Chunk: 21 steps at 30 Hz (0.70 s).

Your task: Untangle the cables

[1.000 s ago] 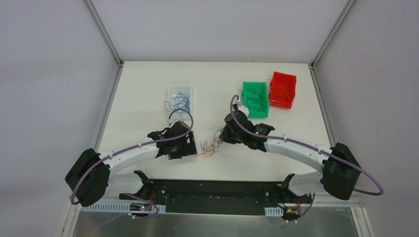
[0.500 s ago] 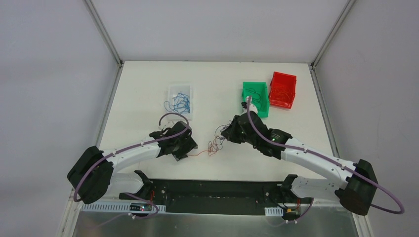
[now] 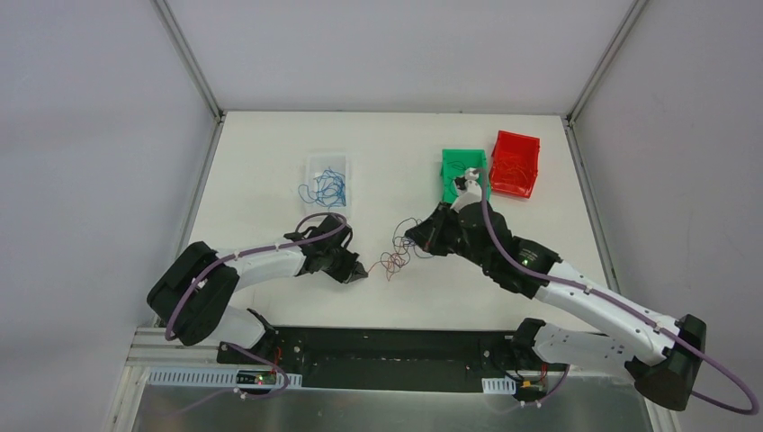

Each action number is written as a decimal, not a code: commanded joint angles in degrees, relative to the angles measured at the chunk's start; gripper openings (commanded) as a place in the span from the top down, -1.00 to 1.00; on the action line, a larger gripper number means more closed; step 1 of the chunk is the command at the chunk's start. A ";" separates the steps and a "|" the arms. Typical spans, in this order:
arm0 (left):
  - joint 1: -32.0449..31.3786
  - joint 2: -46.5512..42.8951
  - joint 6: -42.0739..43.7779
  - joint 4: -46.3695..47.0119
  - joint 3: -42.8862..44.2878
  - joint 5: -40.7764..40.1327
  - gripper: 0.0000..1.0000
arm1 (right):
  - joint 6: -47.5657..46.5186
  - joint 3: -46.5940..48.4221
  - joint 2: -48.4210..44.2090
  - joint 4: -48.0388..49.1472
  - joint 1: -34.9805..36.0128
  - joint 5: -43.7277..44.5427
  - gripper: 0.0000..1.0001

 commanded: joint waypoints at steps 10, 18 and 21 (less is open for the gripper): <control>1.89 -5.85 3.25 -10.74 -0.41 -9.49 1.00 | -5.57 5.08 -13.78 -11.07 -0.94 13.64 1.00; 2.10 -11.23 6.51 -15.91 0.63 -15.45 1.00 | -9.67 15.80 -11.64 -19.45 -1.58 20.20 1.00; 2.15 -14.62 11.61 -17.28 2.20 -17.40 1.00 | -11.51 17.91 -11.29 -21.41 -1.98 23.08 1.00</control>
